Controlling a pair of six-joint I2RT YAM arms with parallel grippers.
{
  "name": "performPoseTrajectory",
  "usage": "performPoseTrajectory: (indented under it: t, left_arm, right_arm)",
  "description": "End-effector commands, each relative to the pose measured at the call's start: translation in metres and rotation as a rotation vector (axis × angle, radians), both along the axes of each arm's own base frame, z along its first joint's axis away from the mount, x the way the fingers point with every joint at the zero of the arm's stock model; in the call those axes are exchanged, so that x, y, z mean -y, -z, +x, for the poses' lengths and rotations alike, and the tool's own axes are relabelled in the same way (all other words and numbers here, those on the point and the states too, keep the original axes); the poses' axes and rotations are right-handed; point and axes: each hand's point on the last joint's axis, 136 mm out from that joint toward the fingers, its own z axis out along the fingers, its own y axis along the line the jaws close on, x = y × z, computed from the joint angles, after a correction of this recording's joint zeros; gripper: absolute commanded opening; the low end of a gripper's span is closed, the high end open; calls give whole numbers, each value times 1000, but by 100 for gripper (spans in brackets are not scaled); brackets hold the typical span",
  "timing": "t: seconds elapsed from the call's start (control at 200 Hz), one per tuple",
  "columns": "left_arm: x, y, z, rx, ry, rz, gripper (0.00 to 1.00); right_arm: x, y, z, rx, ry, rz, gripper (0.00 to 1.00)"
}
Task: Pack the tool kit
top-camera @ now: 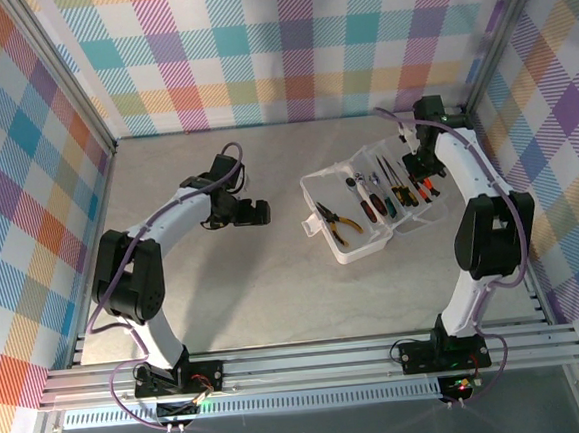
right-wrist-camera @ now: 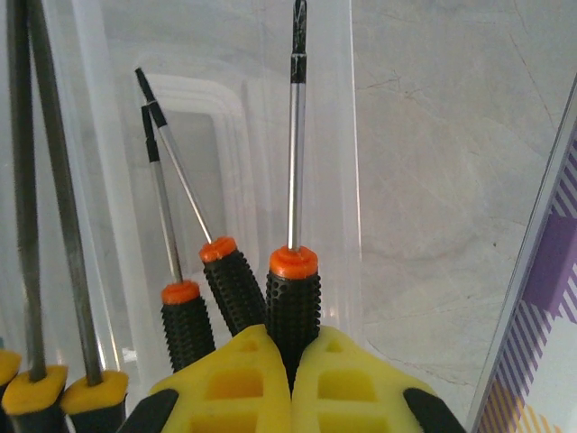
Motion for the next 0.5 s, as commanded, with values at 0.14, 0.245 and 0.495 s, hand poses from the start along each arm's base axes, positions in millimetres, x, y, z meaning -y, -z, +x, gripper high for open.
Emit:
performPoseTrajectory:
  t: [0.14,0.245,0.495]
  left_arm:
    - [10,-2,4,-24,24,-22,100]
    - [11,-1,5,-28,26,-24,100]
    - [12,-2,4,-32,28,-32,100]
  right_arm:
    - [-7,-8,8,2,-54,-17,0]
    - [-14,-1,5,-7,-79,8,0]
    - [-26,18,-8,-32,-111,46,0]
